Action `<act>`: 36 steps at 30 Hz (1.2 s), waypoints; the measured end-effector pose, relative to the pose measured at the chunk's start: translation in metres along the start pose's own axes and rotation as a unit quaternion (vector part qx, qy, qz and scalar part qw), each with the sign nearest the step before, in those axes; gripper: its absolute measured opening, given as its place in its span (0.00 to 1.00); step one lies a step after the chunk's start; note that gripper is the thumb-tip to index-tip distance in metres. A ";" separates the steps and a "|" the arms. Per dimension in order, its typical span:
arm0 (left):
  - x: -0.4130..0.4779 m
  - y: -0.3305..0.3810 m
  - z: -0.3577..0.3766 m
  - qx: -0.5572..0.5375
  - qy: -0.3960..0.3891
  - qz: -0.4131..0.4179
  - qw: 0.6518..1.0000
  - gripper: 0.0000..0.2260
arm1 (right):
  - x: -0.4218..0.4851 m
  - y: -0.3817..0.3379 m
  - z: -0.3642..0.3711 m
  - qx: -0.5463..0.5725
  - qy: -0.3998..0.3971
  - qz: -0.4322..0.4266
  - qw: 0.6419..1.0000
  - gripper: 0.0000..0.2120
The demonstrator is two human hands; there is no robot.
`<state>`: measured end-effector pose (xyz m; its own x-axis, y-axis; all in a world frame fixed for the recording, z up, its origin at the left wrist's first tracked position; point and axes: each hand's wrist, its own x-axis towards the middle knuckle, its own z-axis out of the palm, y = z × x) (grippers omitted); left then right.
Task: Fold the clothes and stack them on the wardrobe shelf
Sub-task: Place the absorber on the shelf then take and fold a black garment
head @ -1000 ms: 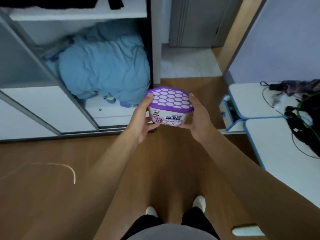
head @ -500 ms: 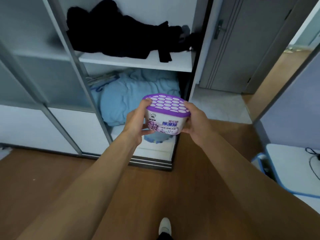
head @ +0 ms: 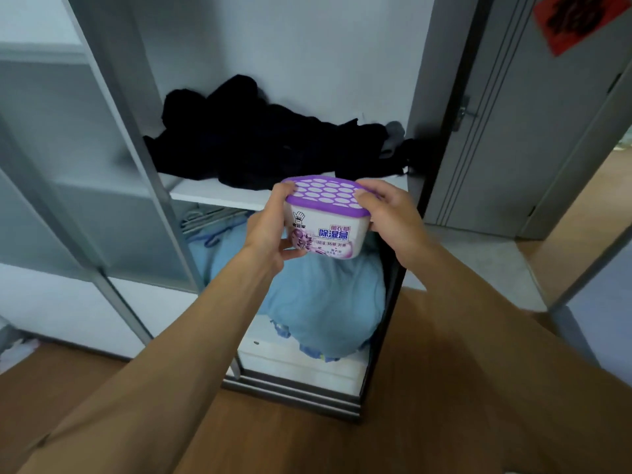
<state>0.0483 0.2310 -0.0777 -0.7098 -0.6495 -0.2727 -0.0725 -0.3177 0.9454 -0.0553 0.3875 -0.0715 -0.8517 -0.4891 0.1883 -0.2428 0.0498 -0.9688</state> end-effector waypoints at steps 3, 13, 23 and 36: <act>0.037 0.022 0.003 0.003 -0.012 0.015 1.000 0.29 | 0.034 -0.010 0.005 -0.028 -0.024 -0.027 0.999 0.07; 0.166 0.091 0.003 0.045 -0.142 0.026 0.989 0.22 | 0.142 -0.035 0.043 -0.214 -0.039 -0.025 0.976 0.35; 0.276 0.153 0.039 0.088 -0.257 0.022 0.962 0.19 | 0.244 -0.060 0.054 -0.355 0.027 0.000 0.935 0.29; 0.362 0.189 0.170 0.082 -0.344 0.095 0.930 0.21 | 0.364 -0.080 -0.032 -0.538 0.149 -0.007 0.830 0.41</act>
<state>-0.3414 0.0533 0.0328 -0.9973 -0.0686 0.0276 0.0342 -0.0960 0.9948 -0.3613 0.2335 0.0798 -0.8836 -0.2672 0.3844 -0.3909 0.8730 -0.2916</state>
